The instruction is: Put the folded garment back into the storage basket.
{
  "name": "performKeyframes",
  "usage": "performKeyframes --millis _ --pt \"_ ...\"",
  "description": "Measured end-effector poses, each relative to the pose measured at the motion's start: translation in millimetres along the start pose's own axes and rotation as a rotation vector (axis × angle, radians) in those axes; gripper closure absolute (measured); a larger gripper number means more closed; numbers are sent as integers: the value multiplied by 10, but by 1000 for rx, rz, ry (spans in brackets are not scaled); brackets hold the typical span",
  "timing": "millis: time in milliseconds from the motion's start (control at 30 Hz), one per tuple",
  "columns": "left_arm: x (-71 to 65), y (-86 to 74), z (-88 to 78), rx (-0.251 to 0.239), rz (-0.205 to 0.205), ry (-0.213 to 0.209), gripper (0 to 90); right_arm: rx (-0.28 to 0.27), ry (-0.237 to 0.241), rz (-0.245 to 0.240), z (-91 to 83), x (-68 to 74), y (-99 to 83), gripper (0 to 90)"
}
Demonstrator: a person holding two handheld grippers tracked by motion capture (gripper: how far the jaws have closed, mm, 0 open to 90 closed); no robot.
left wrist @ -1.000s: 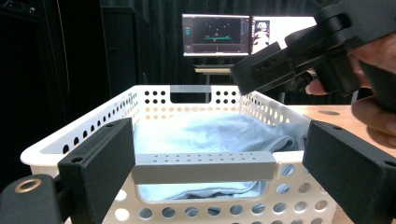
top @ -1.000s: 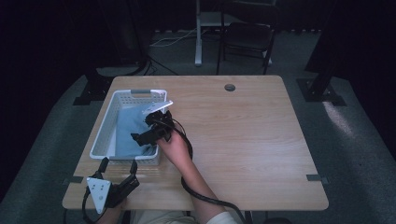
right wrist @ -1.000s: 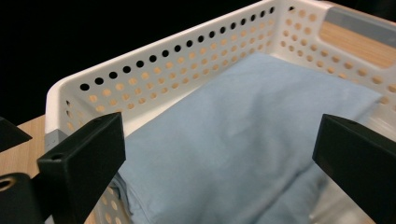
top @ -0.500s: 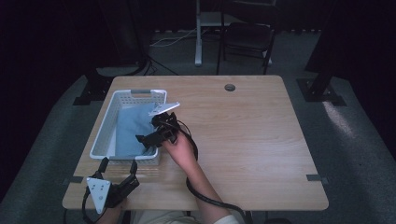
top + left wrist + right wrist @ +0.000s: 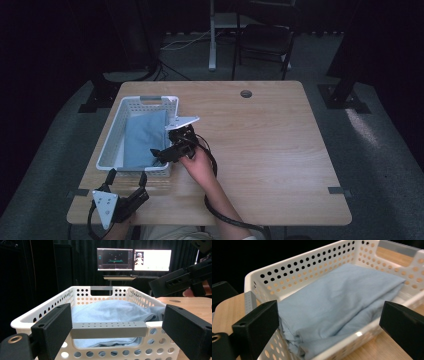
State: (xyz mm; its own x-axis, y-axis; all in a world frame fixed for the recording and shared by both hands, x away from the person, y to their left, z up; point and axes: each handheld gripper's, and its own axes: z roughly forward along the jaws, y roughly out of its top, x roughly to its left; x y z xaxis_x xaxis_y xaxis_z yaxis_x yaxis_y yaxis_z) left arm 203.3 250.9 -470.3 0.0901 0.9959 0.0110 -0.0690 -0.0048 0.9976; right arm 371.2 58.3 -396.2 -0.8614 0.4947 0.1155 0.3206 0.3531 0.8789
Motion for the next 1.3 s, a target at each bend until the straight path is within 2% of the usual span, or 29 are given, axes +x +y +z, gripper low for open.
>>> performKeyframes --millis 100,500,900,1300 --pt "2 0 -2 1 1 0 107 -13 6 -2 -54 -9 -33 22" --pt "-5 2 5 10 8 0 107 -4 -38 -13 -319 -37 -157 23" --pt "-6 3 5 14 8 0 107 -7 -42 -4 -597 -117 -300 23" --pt "-6 2 4 14 10 4 107 -21 -109 -23 -943 -93 -447 22"
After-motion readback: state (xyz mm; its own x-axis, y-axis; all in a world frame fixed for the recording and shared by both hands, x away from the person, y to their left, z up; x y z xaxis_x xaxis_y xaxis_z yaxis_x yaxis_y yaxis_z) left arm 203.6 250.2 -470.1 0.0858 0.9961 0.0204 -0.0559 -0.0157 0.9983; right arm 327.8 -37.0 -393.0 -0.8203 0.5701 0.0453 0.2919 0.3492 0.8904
